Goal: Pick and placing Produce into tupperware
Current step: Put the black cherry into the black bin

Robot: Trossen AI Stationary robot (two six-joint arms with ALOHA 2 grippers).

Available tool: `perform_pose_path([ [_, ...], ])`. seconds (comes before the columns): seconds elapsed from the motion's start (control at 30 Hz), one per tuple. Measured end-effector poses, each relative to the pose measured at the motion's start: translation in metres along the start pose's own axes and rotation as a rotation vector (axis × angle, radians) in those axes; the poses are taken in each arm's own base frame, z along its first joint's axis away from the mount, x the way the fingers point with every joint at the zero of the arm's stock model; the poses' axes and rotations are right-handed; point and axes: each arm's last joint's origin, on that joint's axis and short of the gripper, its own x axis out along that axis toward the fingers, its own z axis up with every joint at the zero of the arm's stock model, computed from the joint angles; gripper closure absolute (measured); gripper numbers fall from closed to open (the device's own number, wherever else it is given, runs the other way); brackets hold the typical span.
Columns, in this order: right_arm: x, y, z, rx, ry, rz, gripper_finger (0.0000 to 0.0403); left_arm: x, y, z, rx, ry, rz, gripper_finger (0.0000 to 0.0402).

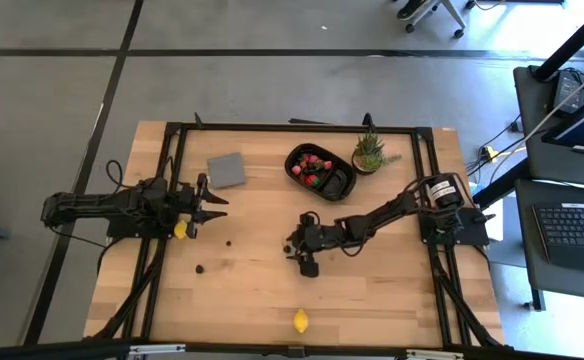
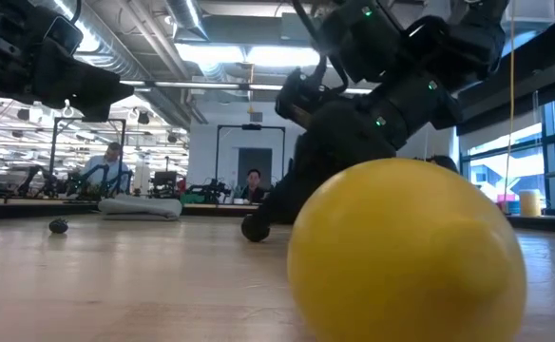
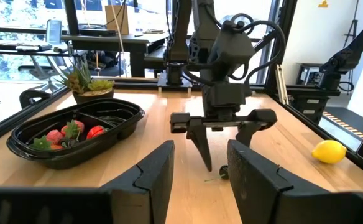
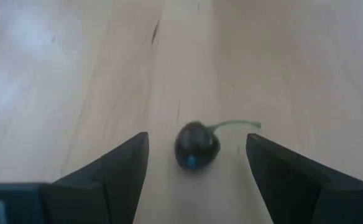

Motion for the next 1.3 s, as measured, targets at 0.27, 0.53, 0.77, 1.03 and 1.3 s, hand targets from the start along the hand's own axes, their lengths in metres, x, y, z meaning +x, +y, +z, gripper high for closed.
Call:
perform_pose_path([
  [0.27,0.007,0.000,-0.008,-0.005,0.012,-0.004,0.0132,0.000,0.000,0.000,0.000,0.000,0.005,0.0261],
  [0.53,0.013,-0.003,-0.010,0.006,-0.010,-0.003,0.0135,0.000,0.001,0.000,0.000,0.001,0.017,0.0261],
  [0.77,0.013,-0.007,-0.010,0.013,-0.007,-0.014,0.0196,0.000,0.001,0.000,0.000,0.001,0.017,0.0261],
  [1.03,0.014,-0.011,-0.010,0.017,-0.005,-0.025,0.0292,0.000,0.001,0.000,0.000,0.001,0.018,0.0261],
  [1.3,-0.001,-0.026,0.005,0.041,-0.004,-0.053,0.0289,0.000,0.001,0.000,0.000,0.001,0.018,0.0261],
])
